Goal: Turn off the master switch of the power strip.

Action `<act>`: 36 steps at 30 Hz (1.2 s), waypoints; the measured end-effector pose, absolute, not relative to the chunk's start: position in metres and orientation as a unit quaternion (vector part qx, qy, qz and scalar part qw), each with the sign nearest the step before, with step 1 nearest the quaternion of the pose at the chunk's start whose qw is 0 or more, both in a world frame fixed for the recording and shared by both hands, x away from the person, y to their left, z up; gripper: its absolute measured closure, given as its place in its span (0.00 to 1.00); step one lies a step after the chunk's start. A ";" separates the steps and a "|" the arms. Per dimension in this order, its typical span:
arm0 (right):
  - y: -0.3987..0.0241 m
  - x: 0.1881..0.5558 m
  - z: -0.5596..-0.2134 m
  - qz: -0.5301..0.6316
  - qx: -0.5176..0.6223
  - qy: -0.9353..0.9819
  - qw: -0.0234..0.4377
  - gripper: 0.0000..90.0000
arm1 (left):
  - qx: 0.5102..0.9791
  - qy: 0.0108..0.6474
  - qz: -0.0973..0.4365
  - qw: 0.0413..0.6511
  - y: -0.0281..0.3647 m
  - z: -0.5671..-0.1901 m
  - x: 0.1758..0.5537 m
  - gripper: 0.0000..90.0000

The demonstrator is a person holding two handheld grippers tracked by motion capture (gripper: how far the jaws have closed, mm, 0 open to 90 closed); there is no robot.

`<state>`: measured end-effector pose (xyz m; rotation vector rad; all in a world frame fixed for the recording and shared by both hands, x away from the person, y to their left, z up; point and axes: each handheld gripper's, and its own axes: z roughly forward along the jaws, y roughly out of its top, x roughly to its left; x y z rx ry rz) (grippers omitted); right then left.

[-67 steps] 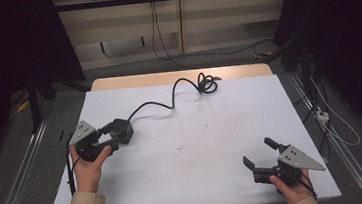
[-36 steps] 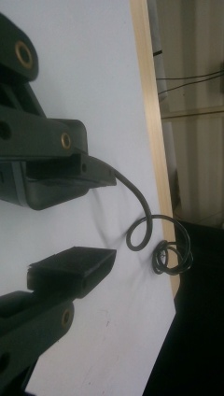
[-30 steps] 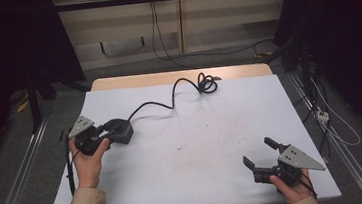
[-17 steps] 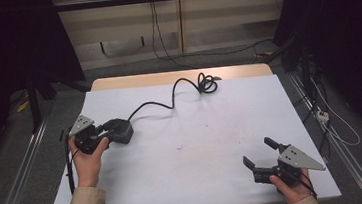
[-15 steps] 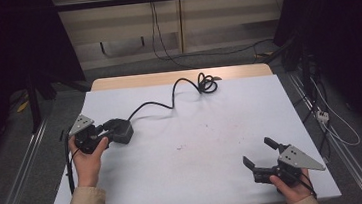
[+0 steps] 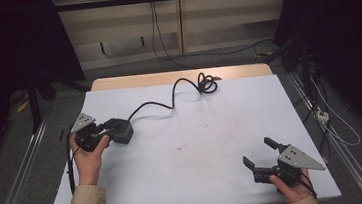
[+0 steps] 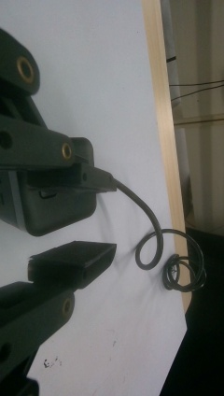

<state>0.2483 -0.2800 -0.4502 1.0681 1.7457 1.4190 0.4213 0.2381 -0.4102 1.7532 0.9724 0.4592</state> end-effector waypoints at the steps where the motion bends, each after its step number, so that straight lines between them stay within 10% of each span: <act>1: -0.280 0.248 -0.450 0.540 0.406 0.664 0.320 0.04 | 0.729 0.406 0.191 0.516 0.238 -0.410 0.422 0.72; 36: -0.281 0.249 -0.450 0.541 0.408 0.662 0.319 0.04 | 0.744 0.411 0.205 0.486 0.241 -0.414 0.432 0.86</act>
